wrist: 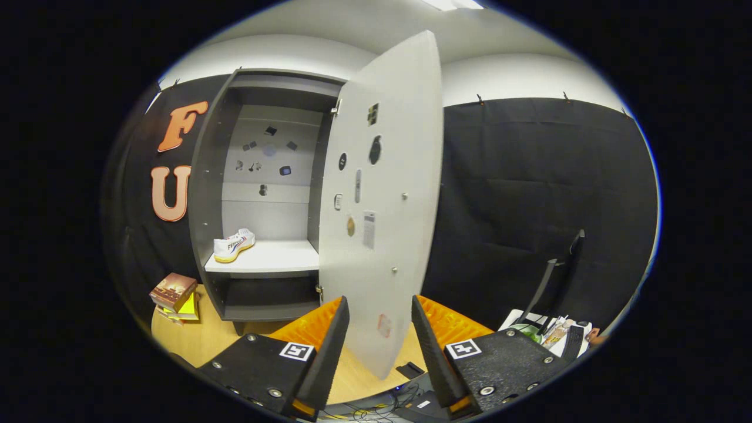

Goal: Open the shoe cabinet door, grab the shoes and put them into the shoe cabinet, then close the shoe cabinet door.

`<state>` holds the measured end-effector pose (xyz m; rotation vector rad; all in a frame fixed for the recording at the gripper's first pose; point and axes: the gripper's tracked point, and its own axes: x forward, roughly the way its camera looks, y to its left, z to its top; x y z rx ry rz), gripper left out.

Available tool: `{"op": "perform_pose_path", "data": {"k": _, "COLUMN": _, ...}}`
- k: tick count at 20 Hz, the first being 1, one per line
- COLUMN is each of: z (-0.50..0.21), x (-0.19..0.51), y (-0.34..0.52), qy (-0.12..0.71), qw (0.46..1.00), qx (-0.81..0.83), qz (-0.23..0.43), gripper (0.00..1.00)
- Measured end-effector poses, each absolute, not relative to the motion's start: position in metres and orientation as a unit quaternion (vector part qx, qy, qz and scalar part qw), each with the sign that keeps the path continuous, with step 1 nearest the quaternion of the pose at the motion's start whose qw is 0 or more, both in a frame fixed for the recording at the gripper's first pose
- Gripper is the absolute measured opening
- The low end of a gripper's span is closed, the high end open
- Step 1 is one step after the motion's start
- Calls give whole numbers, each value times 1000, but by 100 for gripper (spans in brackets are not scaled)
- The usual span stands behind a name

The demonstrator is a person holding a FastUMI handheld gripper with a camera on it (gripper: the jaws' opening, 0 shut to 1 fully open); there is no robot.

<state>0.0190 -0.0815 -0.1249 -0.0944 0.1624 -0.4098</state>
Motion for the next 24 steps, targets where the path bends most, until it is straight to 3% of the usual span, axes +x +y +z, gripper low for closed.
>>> {"op": "perform_pose_path", "data": {"k": 10, "z": -283, "x": 77, "y": 24, "qy": 176, "qw": 982, "qx": -61, "qz": -45, "gripper": 91}}
{"op": "perform_pose_path", "data": {"k": 15, "z": -367, "x": 107, "y": 44, "qy": 245, "qw": 968, "qx": -47, "qz": 5, "gripper": 93}}
{"op": "perform_pose_path", "data": {"k": 19, "z": -417, "x": 135, "y": 57, "qy": 275, "qw": 958, "qx": -75, "qz": 40, "gripper": 86}}
{"op": "perform_pose_path", "data": {"k": 24, "z": -474, "x": 157, "y": 63, "qy": 327, "qw": 938, "qx": -91, "qz": 74, "gripper": 60}}
